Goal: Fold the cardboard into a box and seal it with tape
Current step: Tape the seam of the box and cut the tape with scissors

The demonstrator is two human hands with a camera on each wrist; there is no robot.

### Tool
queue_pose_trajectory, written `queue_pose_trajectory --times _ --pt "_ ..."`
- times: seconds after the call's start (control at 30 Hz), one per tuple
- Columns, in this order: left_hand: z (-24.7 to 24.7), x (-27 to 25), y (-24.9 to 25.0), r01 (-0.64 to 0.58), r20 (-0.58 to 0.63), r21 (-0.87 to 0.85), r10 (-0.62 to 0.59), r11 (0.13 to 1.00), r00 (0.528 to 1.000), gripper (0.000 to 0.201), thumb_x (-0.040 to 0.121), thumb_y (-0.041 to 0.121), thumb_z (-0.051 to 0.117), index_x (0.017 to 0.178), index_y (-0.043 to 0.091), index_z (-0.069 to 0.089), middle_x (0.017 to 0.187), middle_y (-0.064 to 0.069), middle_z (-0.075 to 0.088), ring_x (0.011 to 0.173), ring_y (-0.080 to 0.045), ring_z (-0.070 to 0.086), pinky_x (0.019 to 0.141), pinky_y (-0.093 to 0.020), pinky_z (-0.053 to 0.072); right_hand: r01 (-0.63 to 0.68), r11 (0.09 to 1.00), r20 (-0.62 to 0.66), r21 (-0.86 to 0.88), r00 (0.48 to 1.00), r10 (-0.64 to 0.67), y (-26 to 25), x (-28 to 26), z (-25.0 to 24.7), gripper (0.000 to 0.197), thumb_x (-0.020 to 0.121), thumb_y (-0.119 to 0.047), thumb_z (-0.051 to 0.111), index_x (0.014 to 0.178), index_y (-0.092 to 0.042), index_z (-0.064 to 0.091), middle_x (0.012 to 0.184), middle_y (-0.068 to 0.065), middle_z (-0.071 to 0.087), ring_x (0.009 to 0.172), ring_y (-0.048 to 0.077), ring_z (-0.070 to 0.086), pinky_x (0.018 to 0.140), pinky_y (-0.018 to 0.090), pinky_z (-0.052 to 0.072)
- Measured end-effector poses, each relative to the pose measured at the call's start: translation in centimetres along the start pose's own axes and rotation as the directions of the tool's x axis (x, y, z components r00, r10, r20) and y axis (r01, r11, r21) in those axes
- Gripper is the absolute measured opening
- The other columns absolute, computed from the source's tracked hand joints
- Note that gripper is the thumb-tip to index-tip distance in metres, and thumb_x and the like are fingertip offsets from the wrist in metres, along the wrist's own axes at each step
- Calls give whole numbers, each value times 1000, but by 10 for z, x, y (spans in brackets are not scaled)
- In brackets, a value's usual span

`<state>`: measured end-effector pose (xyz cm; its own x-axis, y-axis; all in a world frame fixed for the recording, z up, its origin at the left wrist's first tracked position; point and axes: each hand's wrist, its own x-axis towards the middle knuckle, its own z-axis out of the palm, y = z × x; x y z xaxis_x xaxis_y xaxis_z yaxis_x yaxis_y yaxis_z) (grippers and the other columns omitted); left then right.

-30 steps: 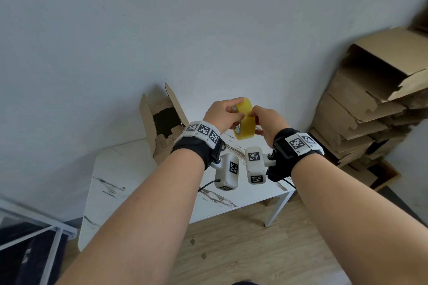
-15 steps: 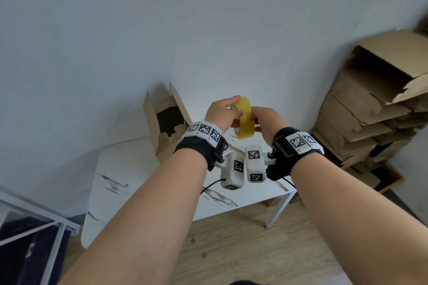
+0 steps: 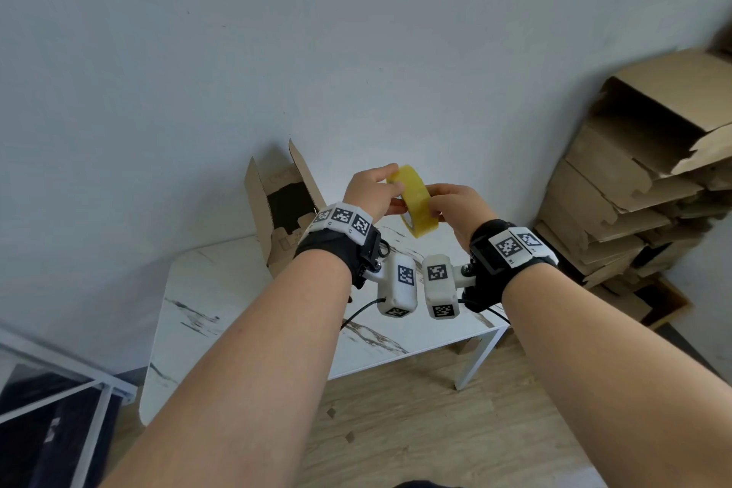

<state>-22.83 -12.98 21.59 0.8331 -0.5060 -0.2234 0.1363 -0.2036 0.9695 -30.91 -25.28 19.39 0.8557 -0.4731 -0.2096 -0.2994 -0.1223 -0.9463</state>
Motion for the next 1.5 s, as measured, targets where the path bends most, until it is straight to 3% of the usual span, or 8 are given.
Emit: queue_pose_trajectory --times 0.13,0.33,0.4,0.5,1.03,1.23,1.4,1.5 --pt "-3 2 1 -5 -25 -7 5 1000 1000 43 95 3 52 137 8 50 124 -22 58 88 -35 67 80 -38 58 -5 1000 4 -3 1000 5 1 -1 0 33 75 1 51 81 -24 73 98 9 70 97 25 59 98 42 46" --pt "-1 4 -1 -164 -32 516 210 841 977 38 96 38 46 105 11 71 81 -3 63 74 -23 59 71 -29 49 -32 999 -11 22 999 32 -5 -2 2 31 71 -10 57 96 -16 74 95 9 68 91 27 57 91 41 46" --pt "-1 6 -5 -198 -9 613 257 765 966 36 92 42 51 101 15 73 91 -4 65 84 -21 60 75 -29 46 -44 999 -19 30 999 44 -5 0 1 34 63 -17 58 92 -20 75 101 10 70 96 29 58 95 44 46" --pt "0 6 -9 -225 -22 691 332 687 943 24 88 35 62 108 25 72 114 -3 60 103 -18 59 85 -26 43 -46 998 -19 37 999 47 -5 1 1 27 65 -17 58 86 -22 74 100 8 69 96 28 56 95 43 45" --pt "11 4 2 -170 -64 751 327 638 943 21 92 10 50 93 10 71 95 -5 68 92 -25 63 83 -34 50 1 1000 50 9 999 -2 10 1 -2 29 89 -9 60 116 -14 69 112 11 69 109 29 62 101 42 46" --pt "15 10 1 -142 -83 772 319 620 944 23 94 9 45 95 6 68 106 -9 64 94 -28 63 78 -34 51 76 991 48 -108 996 -71 3 -1 -3 29 94 -15 55 121 -13 64 108 6 67 96 20 60 75 26 46" --pt "12 12 -1 -128 -61 787 284 603 957 29 89 2 44 66 19 53 77 -6 49 68 -25 46 62 -29 37 134 940 22 -314 991 -133 4 4 0 36 98 -28 50 131 -15 53 111 4 64 88 16 57 59 17 39" --pt "11 10 -4 -134 -44 790 273 599 961 40 81 -4 43 51 20 31 63 -4 36 56 -21 33 56 -27 29 132 930 -13 -342 989 -145 10 7 2 40 96 -34 53 132 -19 44 91 3 60 70 14 54 55 23 38"
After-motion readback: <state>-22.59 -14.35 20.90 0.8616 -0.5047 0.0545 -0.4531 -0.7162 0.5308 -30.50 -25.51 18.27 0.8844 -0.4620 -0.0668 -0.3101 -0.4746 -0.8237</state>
